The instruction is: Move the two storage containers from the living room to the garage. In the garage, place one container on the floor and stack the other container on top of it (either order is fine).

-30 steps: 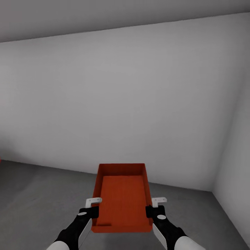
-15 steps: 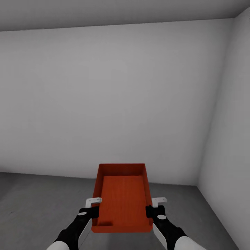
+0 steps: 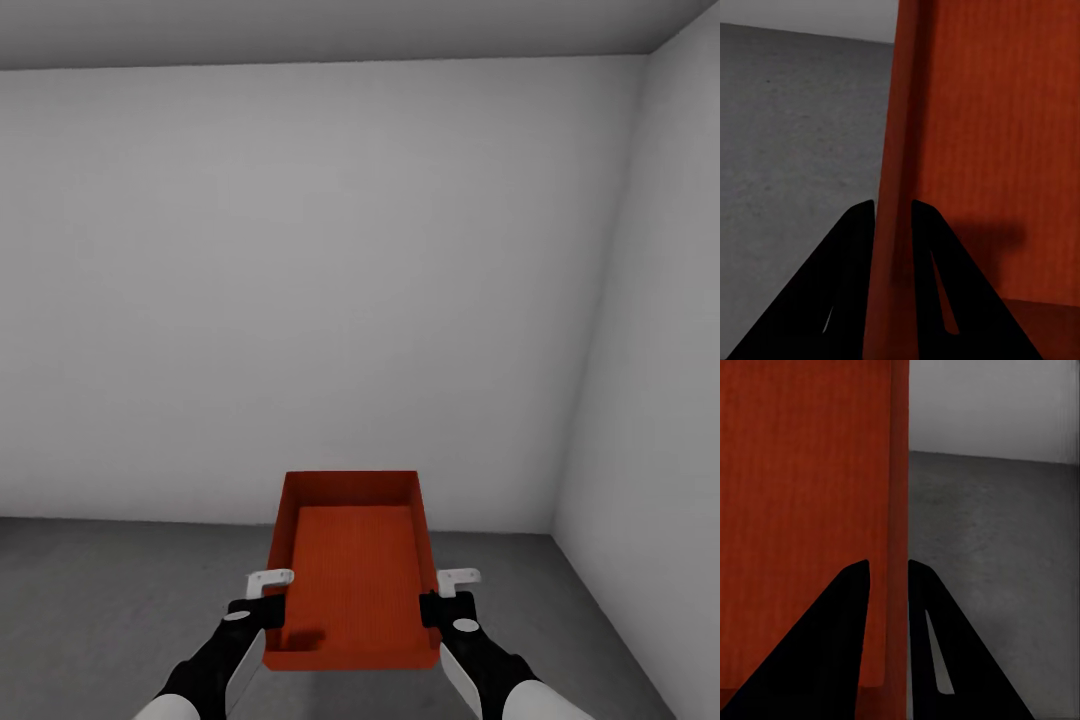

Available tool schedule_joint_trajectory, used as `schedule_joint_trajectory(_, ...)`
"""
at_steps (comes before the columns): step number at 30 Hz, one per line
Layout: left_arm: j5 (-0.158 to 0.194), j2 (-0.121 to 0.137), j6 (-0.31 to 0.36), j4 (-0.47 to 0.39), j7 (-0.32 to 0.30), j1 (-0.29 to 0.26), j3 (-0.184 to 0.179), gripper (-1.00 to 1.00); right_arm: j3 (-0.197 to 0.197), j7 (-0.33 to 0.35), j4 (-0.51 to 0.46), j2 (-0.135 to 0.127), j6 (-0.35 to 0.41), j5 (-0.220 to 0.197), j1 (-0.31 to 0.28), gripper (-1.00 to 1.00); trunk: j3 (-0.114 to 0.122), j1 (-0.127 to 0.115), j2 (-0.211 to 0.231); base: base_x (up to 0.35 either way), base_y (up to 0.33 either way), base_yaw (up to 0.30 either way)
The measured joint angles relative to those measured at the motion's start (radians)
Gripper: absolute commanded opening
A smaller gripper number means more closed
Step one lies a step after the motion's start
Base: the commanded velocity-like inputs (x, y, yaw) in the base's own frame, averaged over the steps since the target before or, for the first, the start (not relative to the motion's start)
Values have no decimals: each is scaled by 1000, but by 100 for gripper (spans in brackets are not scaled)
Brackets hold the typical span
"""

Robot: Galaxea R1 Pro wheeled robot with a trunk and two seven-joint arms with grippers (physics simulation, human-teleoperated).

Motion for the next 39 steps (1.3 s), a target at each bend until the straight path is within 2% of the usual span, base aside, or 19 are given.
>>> schedule_joint_trajectory(8, -1, 0, 0, -1, 0, 0, 0, -100, 0, 0, 0, 0, -1, 0, 0, -100, 0, 0, 0, 1, 0, -191)
schedule_joint_trajectory(33, 0, 0, 1, -5, 0, 1, -2, -100, -1, 0, 0, 0, -4, 1, 0, -100, 0, 0, 0, 0, 0, -3)
schedule_joint_trajectory(39, 2, 0, 1, -5, -2, 0, -2, -100, -2, 1, 0, -2, -4, 1, 0, -100, -6, 0, 0, 0, 0, 0)
